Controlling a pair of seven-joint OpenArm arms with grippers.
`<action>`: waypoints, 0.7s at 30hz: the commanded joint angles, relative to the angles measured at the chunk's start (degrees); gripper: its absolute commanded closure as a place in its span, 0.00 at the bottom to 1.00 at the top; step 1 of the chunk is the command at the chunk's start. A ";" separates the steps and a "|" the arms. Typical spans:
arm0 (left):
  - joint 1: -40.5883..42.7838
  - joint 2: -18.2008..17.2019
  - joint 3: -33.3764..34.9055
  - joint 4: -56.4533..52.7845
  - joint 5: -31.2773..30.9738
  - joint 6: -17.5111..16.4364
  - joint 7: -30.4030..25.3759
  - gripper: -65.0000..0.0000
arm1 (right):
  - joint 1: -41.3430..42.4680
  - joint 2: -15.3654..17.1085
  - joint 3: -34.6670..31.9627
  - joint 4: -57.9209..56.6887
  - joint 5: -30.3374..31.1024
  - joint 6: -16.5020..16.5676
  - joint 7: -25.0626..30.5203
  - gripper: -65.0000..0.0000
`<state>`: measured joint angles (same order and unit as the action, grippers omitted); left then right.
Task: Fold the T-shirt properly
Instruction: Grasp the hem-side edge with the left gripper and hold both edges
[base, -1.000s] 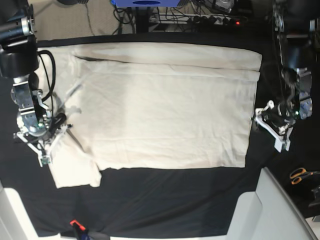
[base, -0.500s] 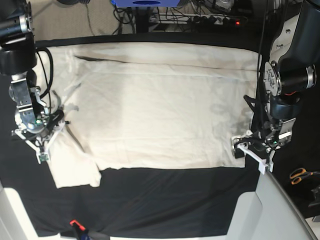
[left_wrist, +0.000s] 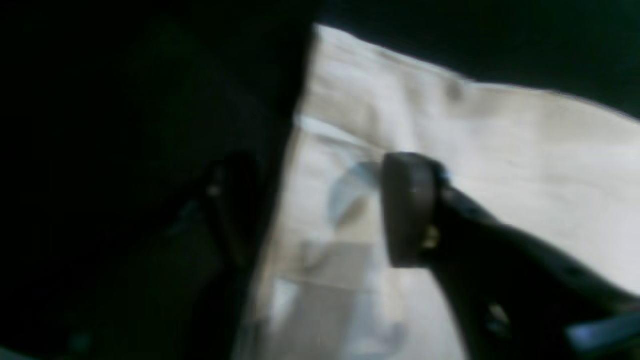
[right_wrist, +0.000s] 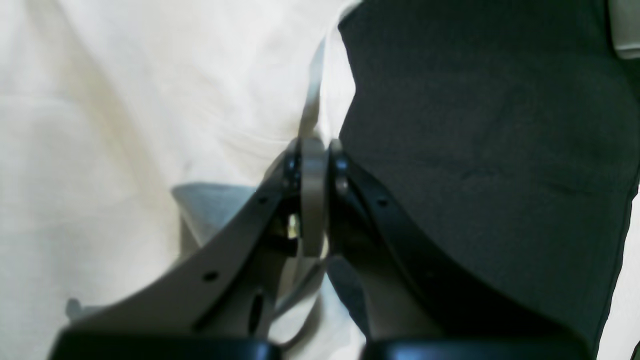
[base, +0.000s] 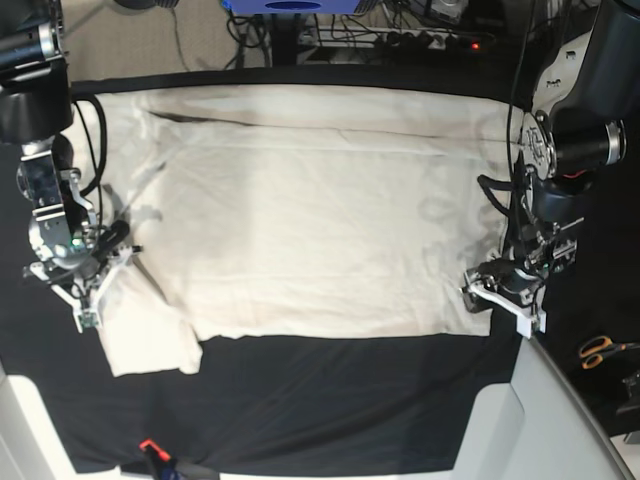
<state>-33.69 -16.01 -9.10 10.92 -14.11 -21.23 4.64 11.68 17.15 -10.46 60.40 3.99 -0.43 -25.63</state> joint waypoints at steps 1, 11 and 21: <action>1.30 1.28 0.18 -0.32 0.00 -1.75 8.06 0.54 | 1.28 0.83 0.39 0.83 -0.52 -0.32 0.88 1.00; 10.97 -1.00 0.09 16.03 -3.43 -1.75 16.59 1.00 | 1.28 0.83 0.39 0.39 -0.52 -0.32 0.88 1.00; 21.25 -3.11 -2.98 30.01 -3.43 0.35 22.04 1.00 | 1.20 0.83 0.39 0.39 -0.52 -0.32 0.88 1.00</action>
<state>-13.10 -17.89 -12.14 41.52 -20.88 -23.16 22.37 11.51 17.12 -10.46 59.90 3.99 -0.43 -25.67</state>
